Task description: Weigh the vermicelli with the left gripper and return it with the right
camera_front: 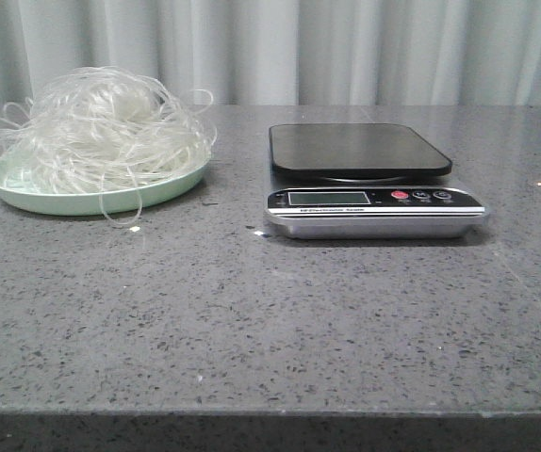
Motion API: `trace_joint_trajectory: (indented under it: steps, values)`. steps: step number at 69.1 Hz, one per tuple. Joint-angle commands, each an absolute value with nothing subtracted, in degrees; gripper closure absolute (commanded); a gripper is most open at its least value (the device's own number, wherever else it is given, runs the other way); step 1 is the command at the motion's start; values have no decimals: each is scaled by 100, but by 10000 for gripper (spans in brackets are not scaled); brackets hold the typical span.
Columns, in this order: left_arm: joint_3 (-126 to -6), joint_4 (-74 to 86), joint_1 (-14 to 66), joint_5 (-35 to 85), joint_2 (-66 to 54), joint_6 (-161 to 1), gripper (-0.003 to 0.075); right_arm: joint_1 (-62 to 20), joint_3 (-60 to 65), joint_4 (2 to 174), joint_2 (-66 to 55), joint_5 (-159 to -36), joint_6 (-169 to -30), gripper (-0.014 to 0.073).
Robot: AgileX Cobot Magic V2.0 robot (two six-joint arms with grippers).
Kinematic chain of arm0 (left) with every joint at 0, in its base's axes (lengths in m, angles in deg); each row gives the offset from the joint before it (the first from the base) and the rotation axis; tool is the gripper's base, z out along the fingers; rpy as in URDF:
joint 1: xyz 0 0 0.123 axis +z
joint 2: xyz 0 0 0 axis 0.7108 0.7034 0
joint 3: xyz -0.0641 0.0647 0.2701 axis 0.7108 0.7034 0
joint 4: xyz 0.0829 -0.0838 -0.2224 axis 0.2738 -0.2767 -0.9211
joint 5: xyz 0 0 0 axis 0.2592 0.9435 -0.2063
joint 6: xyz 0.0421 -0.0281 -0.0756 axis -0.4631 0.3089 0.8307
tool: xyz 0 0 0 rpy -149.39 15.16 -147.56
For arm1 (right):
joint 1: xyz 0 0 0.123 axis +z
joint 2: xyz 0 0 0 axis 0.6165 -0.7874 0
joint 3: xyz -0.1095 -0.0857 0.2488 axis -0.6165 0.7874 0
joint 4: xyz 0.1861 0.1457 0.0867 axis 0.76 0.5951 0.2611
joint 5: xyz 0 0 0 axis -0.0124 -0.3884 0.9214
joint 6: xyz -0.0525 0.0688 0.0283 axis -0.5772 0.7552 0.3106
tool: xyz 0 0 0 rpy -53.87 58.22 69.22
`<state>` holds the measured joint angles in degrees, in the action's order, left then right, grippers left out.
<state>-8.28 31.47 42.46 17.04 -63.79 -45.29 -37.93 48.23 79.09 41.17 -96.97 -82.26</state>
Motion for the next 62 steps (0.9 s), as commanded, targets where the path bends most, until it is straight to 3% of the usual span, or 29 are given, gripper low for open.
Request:
trace_joint_trajectory:
  steps: [1,24,62]
  values:
    - [-794,3120,4249,1219,-6509,-4514,583,-3785,5036,7742,4137,-8982,-7875,442]
    - [-794,3120,4249,1219,-6509,-4514,583,-3785,6447,7692,5281,-8249,-7764,442]
    - [-794,3120,4249,1219,-6497,-4514,583,-3785,6428,7652,5450,-8581,-7764,442]
